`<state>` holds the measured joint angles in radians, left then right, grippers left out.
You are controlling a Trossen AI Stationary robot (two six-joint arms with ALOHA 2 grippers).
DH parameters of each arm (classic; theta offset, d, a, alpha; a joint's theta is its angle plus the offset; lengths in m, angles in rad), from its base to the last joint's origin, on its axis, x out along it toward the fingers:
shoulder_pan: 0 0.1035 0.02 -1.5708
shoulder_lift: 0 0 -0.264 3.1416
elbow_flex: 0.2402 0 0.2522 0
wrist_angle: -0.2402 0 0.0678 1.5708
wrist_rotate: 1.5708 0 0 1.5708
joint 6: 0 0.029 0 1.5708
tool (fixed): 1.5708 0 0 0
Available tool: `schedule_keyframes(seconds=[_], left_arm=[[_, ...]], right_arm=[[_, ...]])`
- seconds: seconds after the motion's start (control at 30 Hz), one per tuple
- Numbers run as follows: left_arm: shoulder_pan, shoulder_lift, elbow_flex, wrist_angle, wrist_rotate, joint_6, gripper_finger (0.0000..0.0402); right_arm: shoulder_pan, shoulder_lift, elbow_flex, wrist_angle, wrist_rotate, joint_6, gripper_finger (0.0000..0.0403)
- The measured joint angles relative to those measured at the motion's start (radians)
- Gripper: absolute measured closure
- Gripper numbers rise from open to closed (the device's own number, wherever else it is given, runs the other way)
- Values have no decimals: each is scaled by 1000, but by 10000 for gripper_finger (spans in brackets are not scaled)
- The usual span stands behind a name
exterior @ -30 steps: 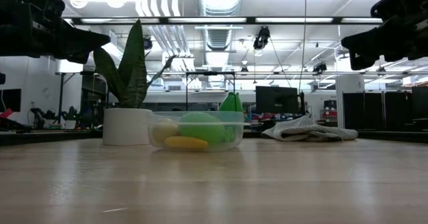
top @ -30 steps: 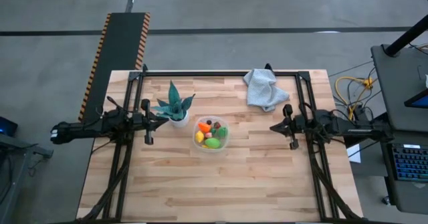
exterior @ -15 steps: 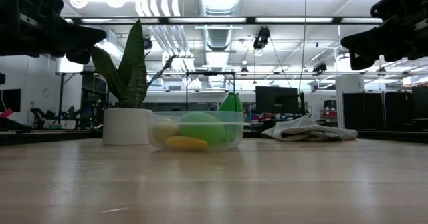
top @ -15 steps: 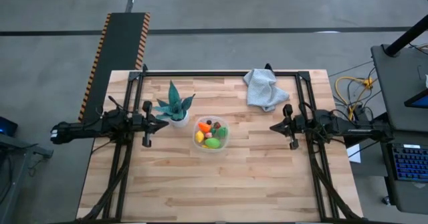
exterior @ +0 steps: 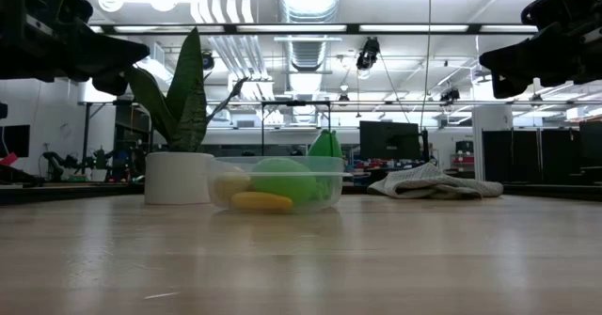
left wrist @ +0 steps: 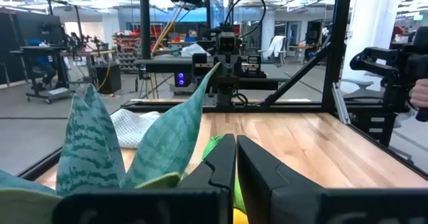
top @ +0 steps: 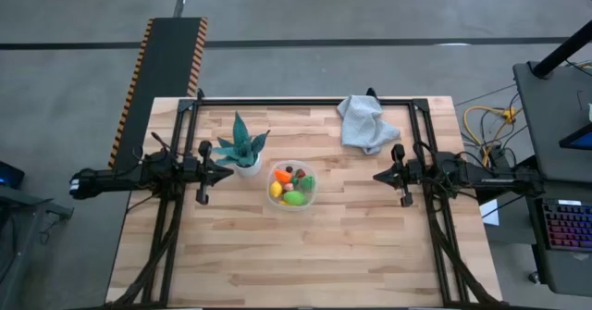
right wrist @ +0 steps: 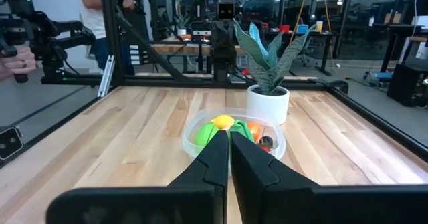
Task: Pick and placing Produce into tupperware
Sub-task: Return to Home Position
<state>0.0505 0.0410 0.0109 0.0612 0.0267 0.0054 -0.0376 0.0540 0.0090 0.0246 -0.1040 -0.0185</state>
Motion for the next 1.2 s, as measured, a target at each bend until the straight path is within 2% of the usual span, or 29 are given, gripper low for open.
schedule_keyframes(seconds=[0.93, 1.2], left_arm=[[-10, 56, -3, 9, 24, 9, 402], [-10, 55, -3, 9, 23, 8, 402]], right_arm=[[0, 46, 1, 1, 3, -6, 394], [0, 46, 1, 2, 49, -4, 394]])
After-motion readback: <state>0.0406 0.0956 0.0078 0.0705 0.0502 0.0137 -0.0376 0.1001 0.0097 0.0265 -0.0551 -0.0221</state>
